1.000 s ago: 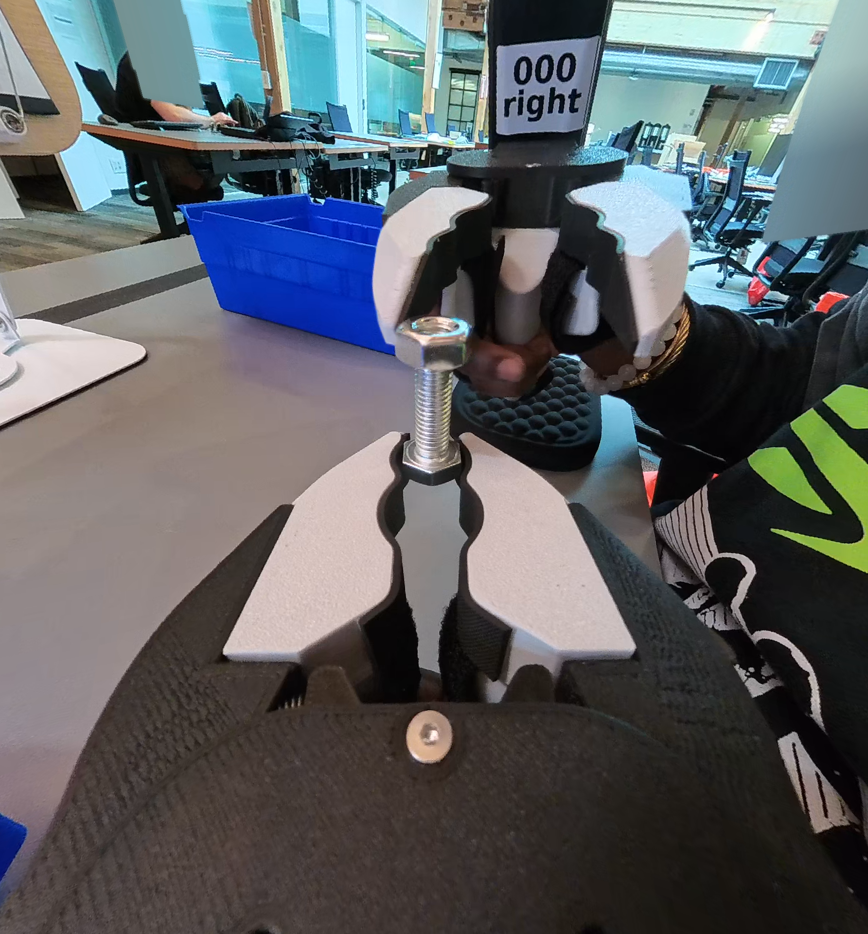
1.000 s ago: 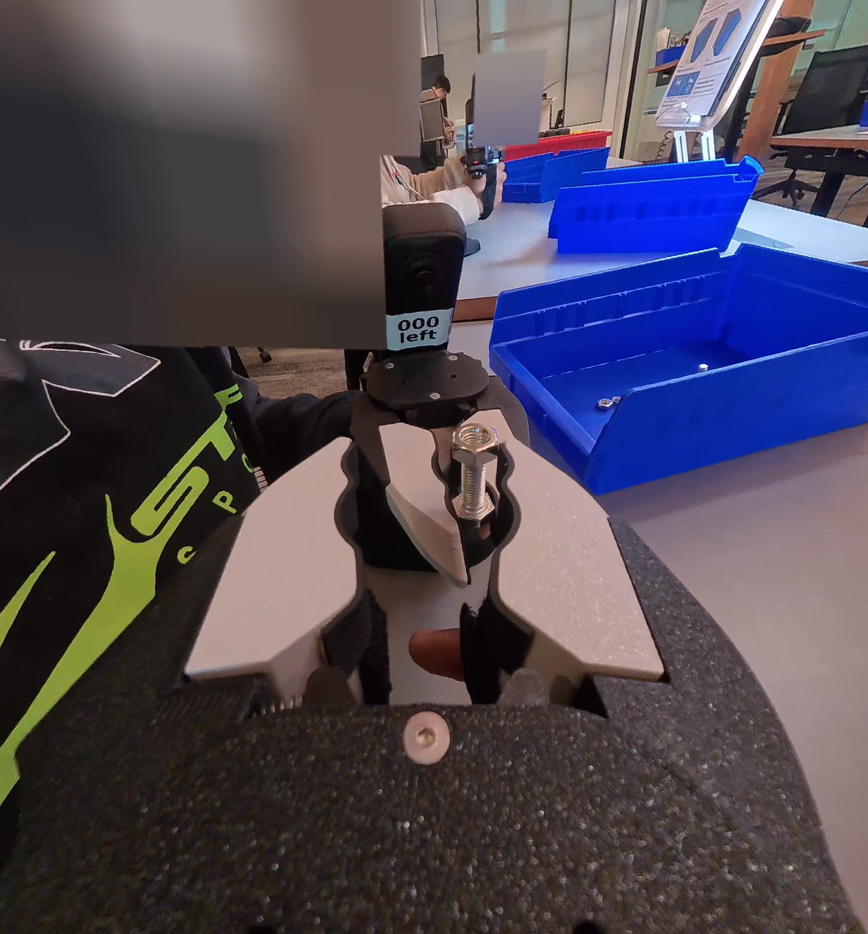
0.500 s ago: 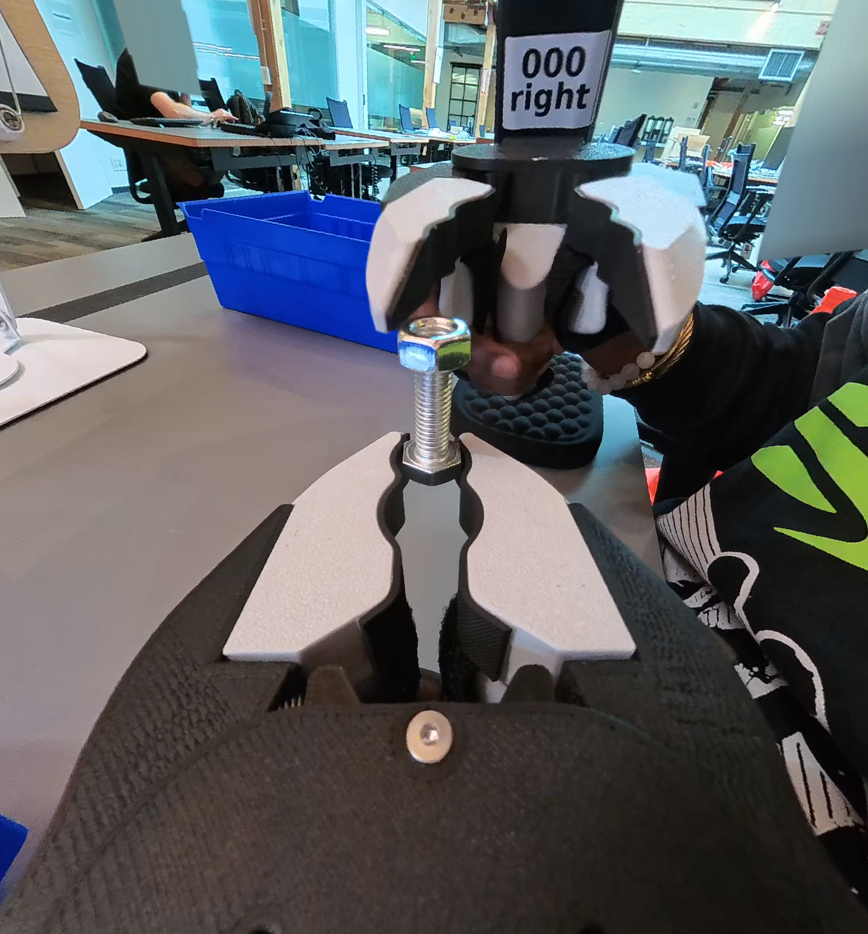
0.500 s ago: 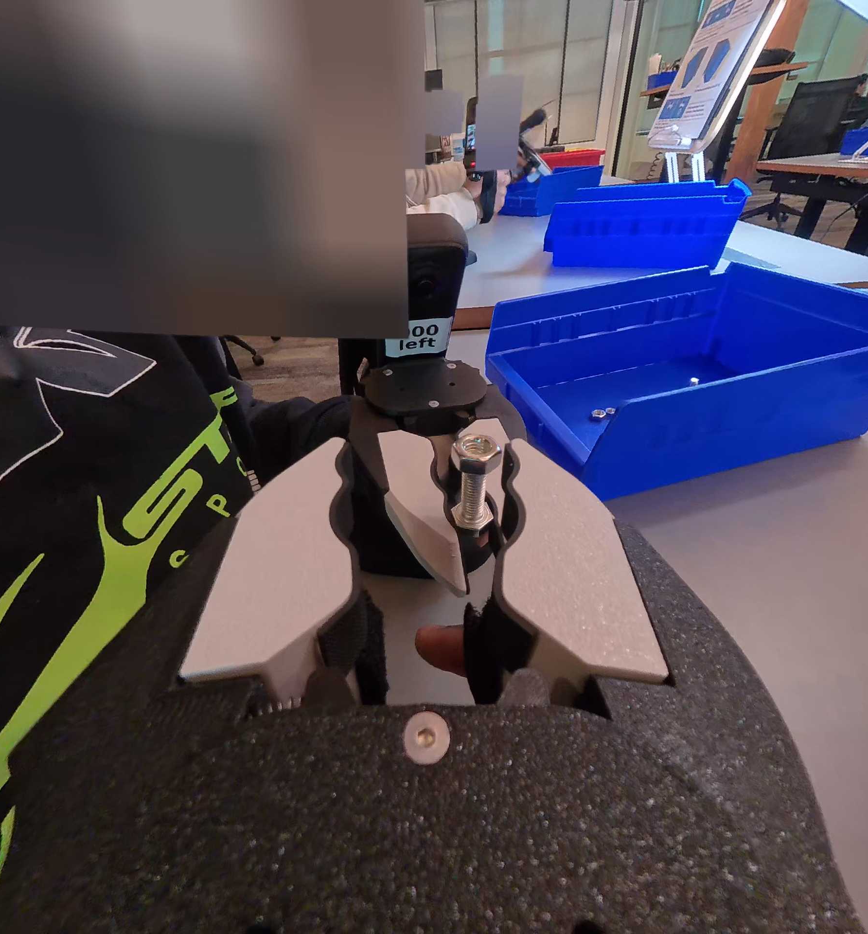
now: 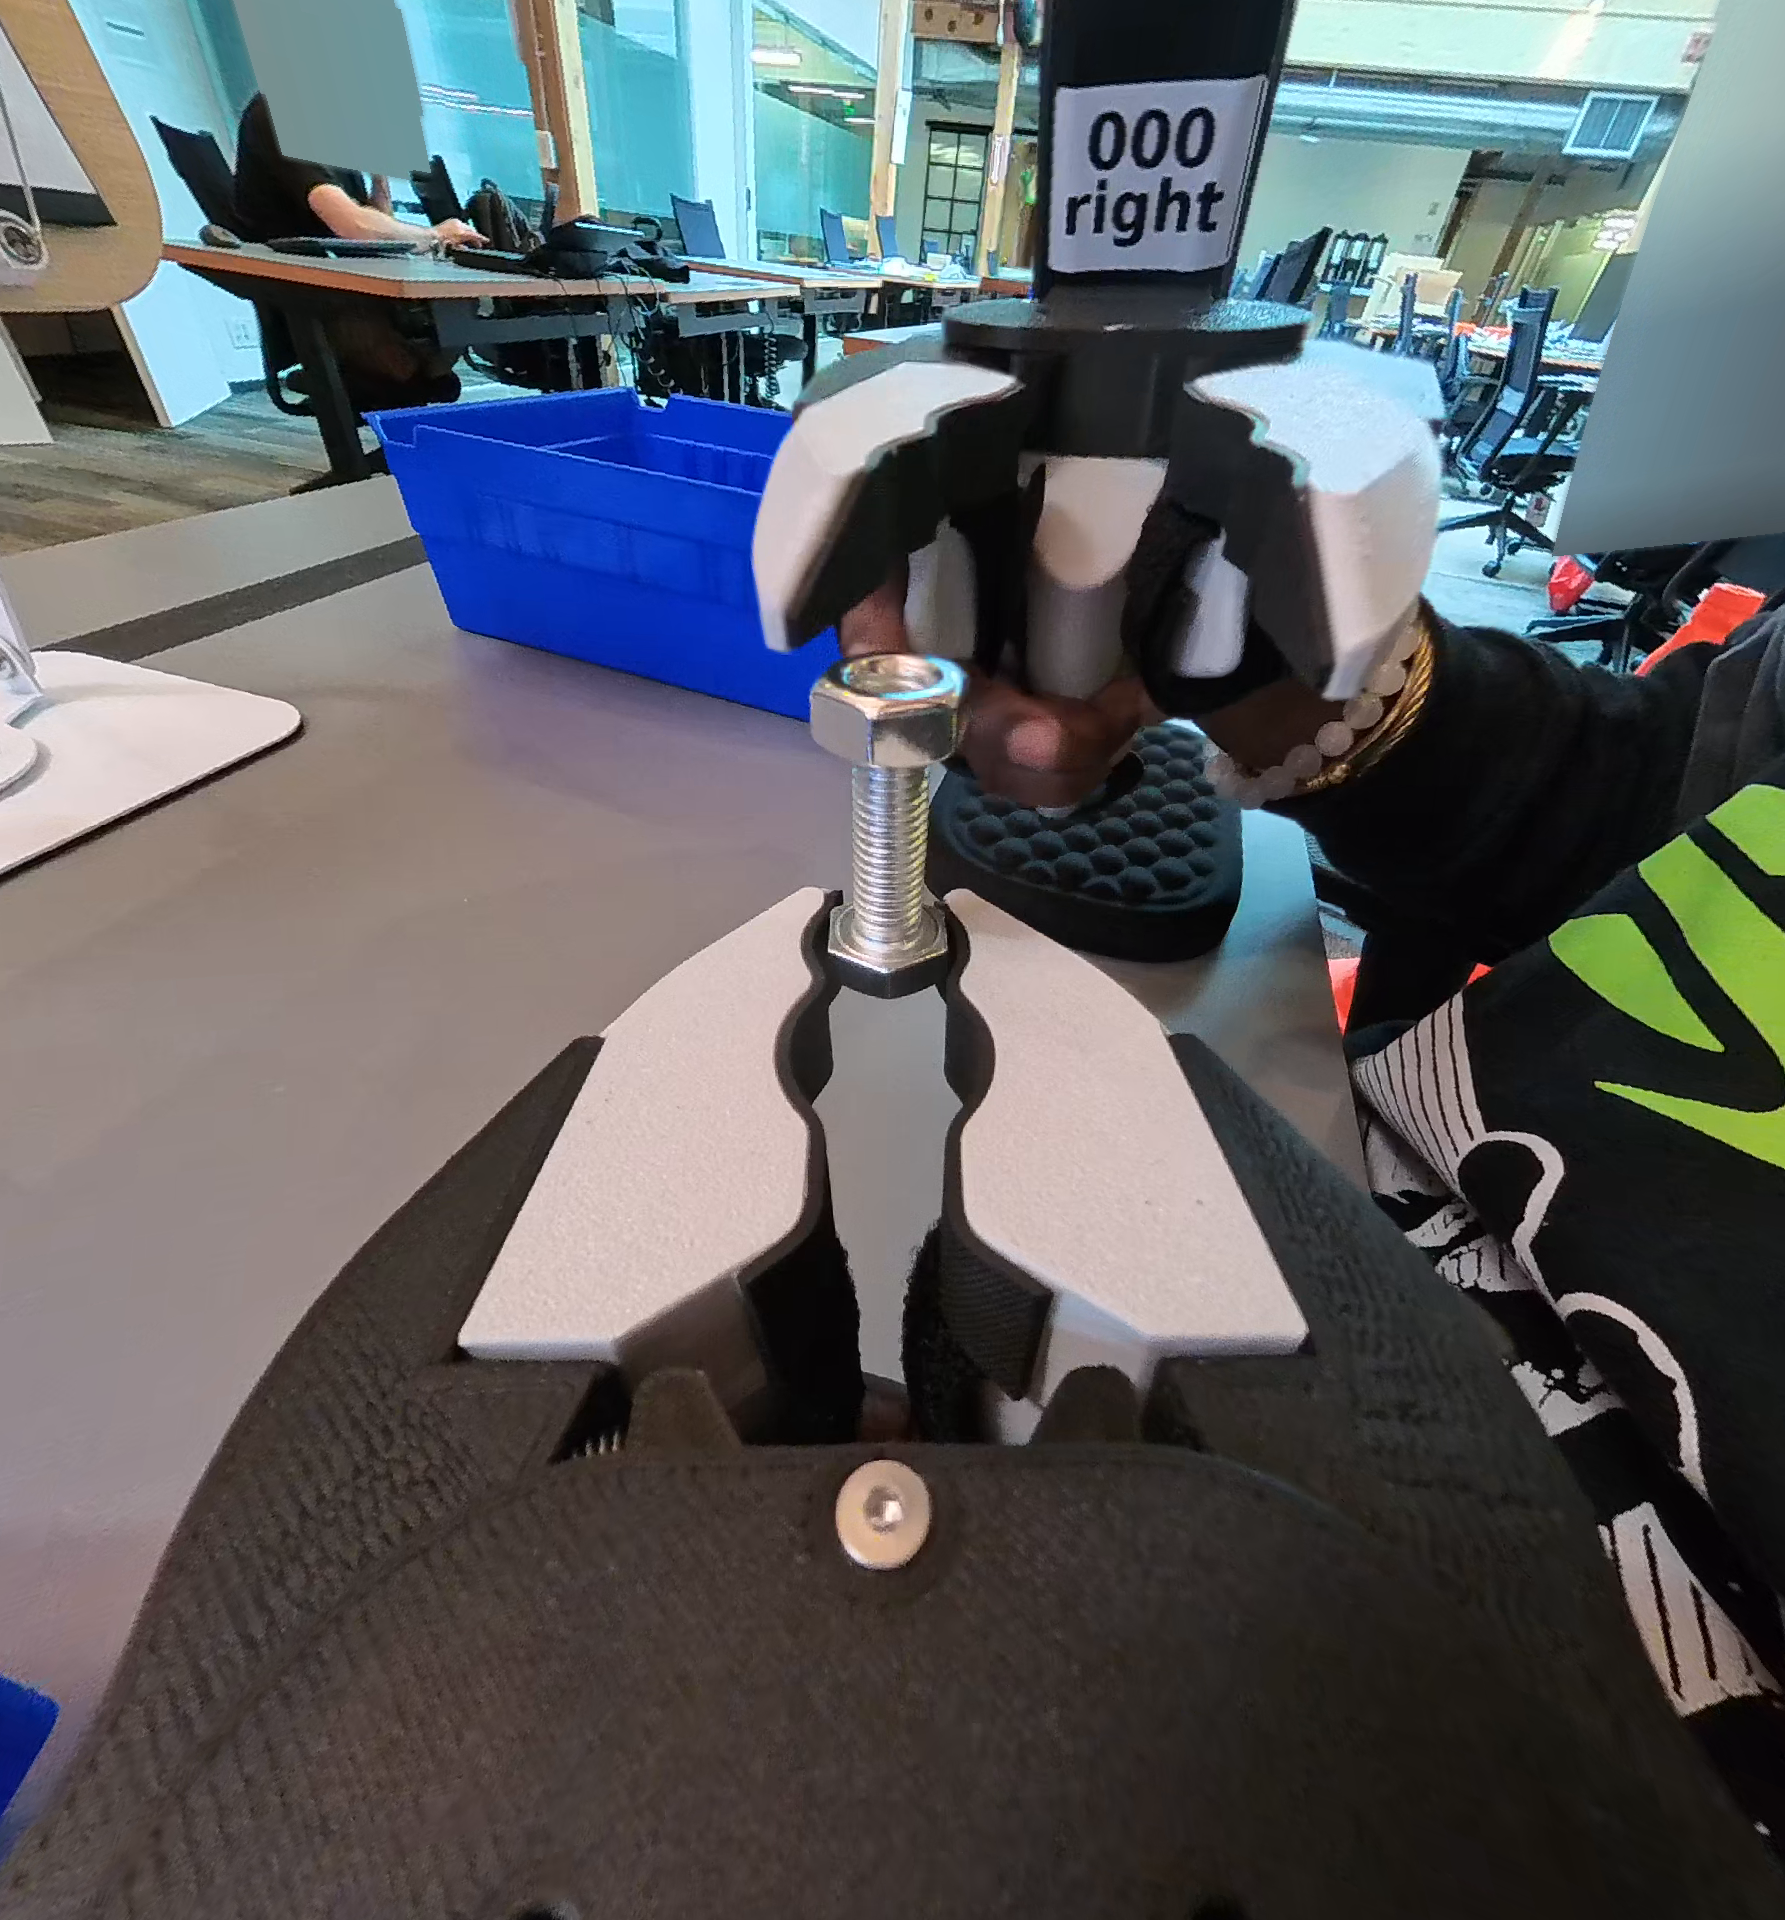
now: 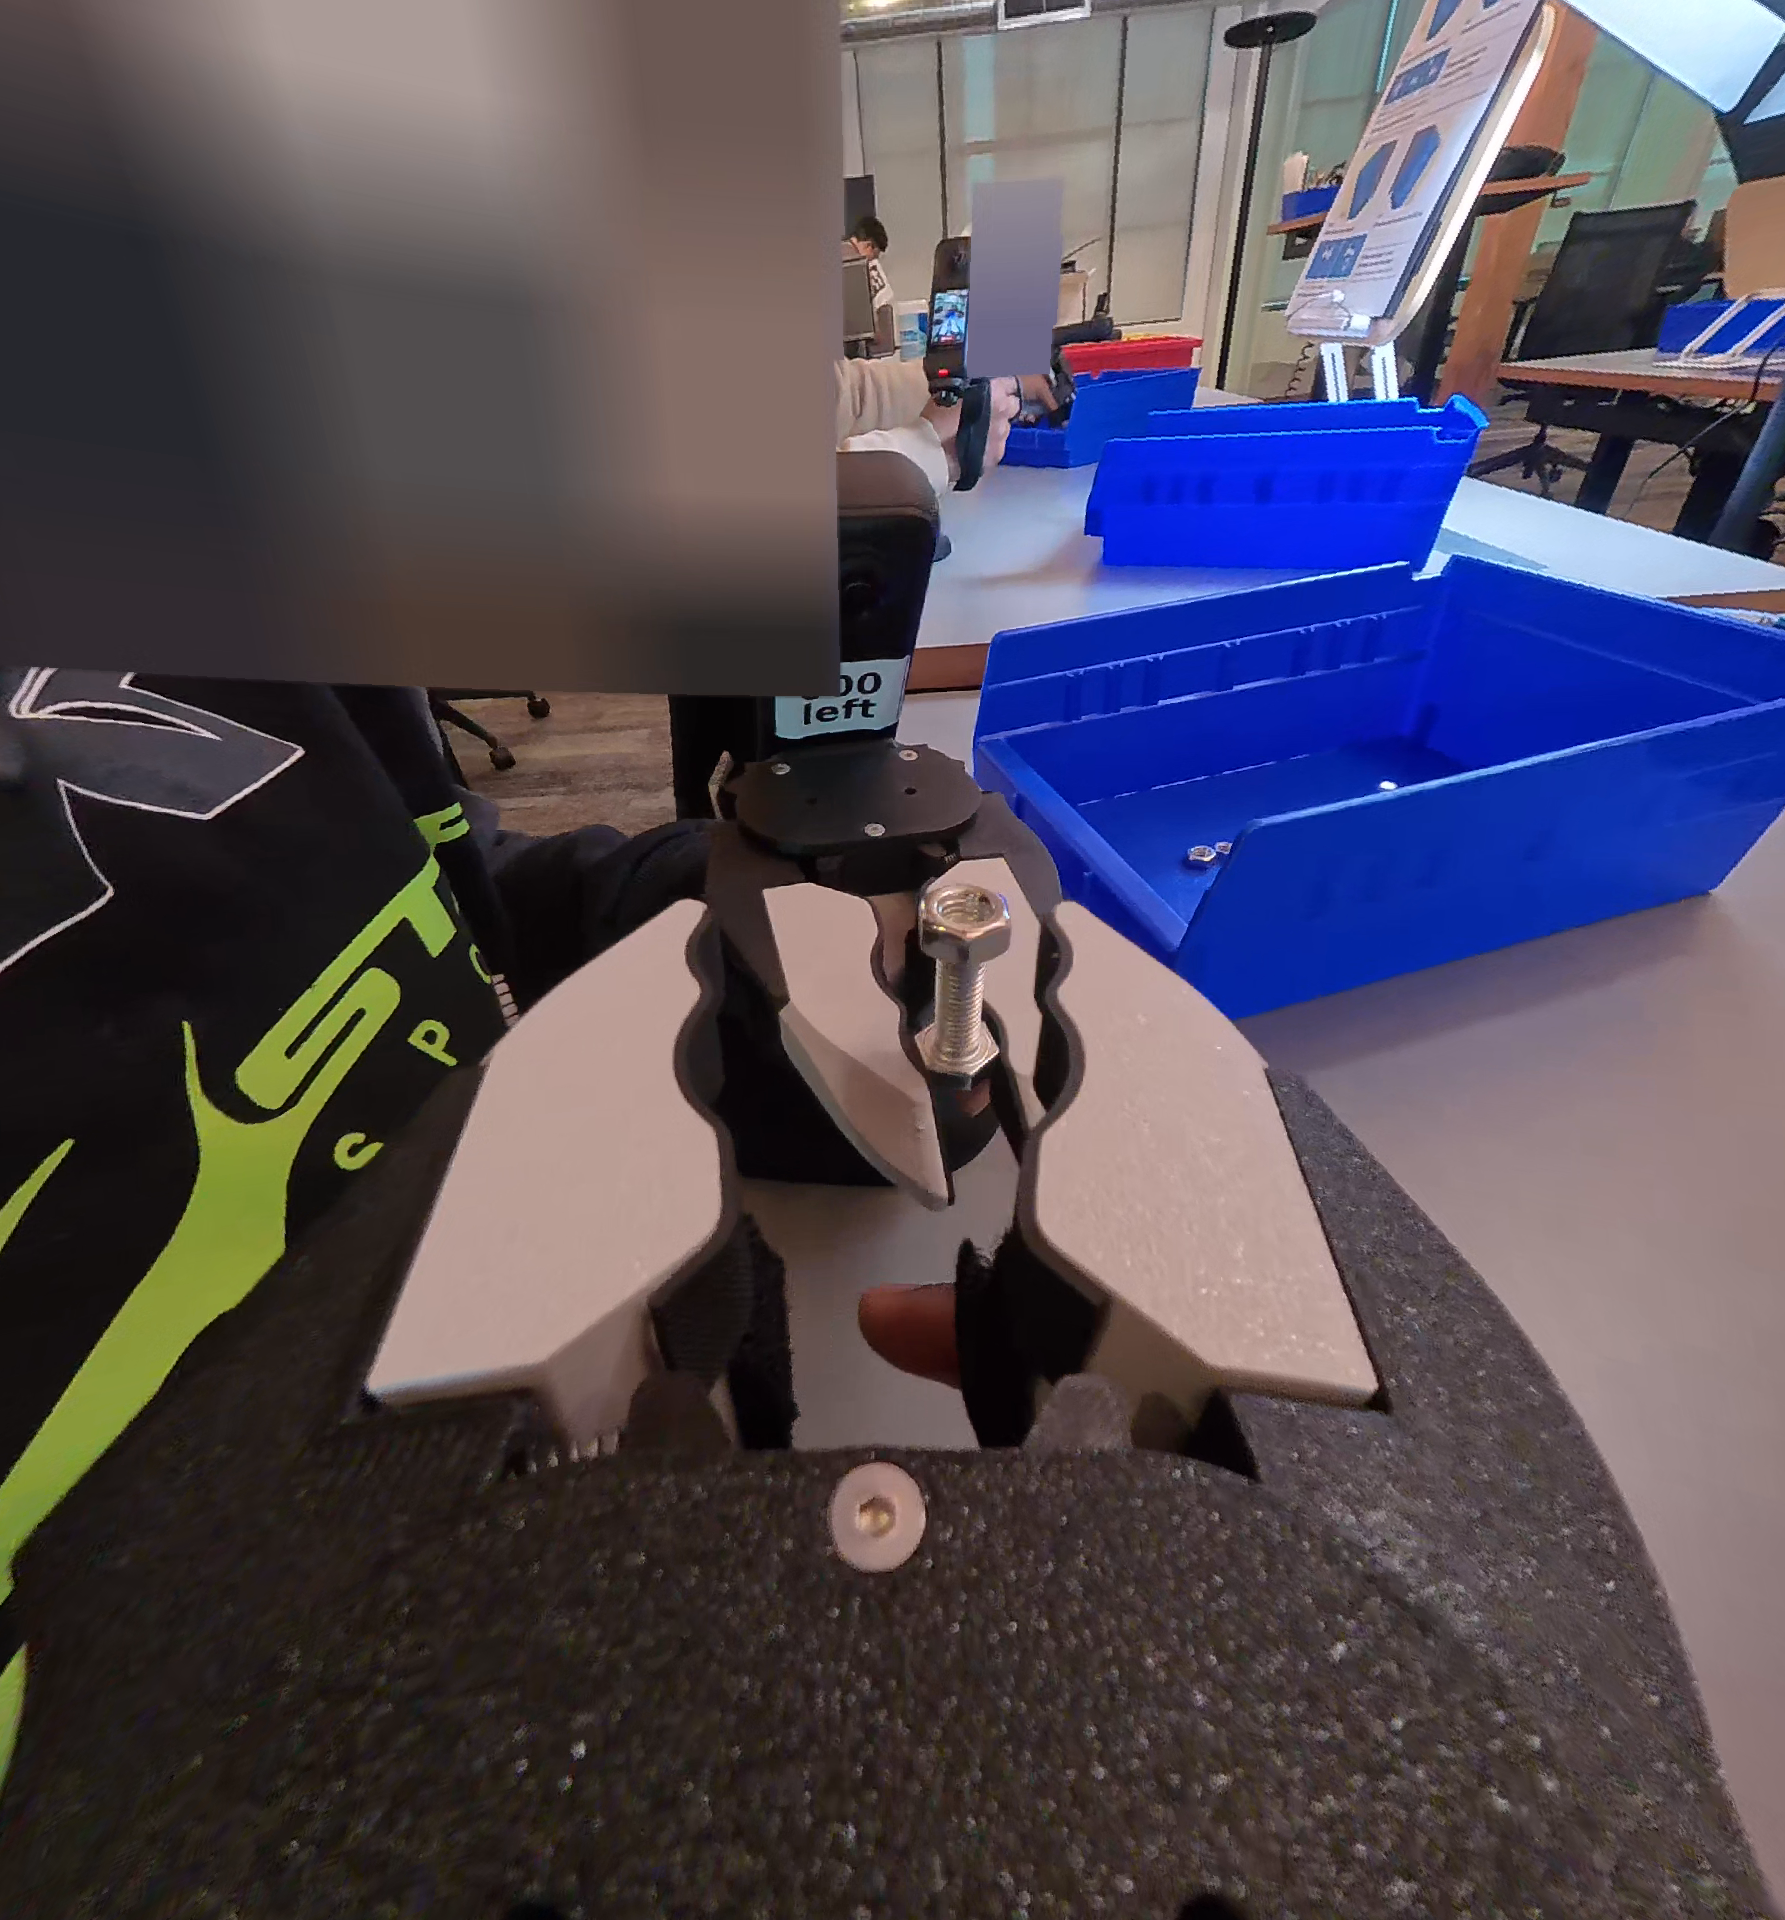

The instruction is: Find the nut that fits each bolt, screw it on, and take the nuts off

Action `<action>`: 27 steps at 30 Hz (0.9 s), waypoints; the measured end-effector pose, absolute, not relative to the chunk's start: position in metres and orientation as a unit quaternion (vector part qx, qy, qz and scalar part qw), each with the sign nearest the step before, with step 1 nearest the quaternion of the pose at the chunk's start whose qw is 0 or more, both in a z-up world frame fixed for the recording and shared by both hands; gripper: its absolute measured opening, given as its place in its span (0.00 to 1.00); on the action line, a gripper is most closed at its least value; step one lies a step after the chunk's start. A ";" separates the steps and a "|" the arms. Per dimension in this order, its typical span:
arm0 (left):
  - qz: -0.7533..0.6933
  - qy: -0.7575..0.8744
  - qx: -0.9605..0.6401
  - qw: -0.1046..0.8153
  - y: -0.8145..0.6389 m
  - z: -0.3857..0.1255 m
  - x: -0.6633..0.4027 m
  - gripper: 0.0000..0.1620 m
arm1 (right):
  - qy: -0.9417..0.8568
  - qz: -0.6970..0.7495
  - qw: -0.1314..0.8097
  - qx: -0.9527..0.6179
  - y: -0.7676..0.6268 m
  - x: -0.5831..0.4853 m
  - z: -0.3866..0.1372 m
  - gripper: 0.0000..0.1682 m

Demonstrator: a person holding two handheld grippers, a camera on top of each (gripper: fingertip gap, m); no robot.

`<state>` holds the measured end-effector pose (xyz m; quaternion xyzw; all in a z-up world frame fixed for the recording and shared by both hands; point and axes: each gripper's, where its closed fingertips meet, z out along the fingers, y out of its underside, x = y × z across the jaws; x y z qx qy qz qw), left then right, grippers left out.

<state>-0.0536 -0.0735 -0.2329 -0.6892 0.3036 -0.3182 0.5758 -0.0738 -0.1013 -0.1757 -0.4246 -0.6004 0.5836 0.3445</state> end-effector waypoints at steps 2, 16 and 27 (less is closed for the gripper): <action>-0.318 0.304 -0.690 0.575 -0.074 -0.233 -0.054 0.11 | -0.607 0.581 0.342 -0.421 -0.104 -0.077 -0.177 0.37; -0.317 0.304 -0.690 0.575 -0.073 -0.233 -0.054 0.11 | -0.604 0.581 0.349 -0.419 -0.104 -0.065 -0.177 0.24; -0.318 0.303 -0.690 0.575 -0.073 -0.233 -0.054 0.10 | -0.610 0.578 0.350 -0.414 -0.107 -0.078 -0.180 0.34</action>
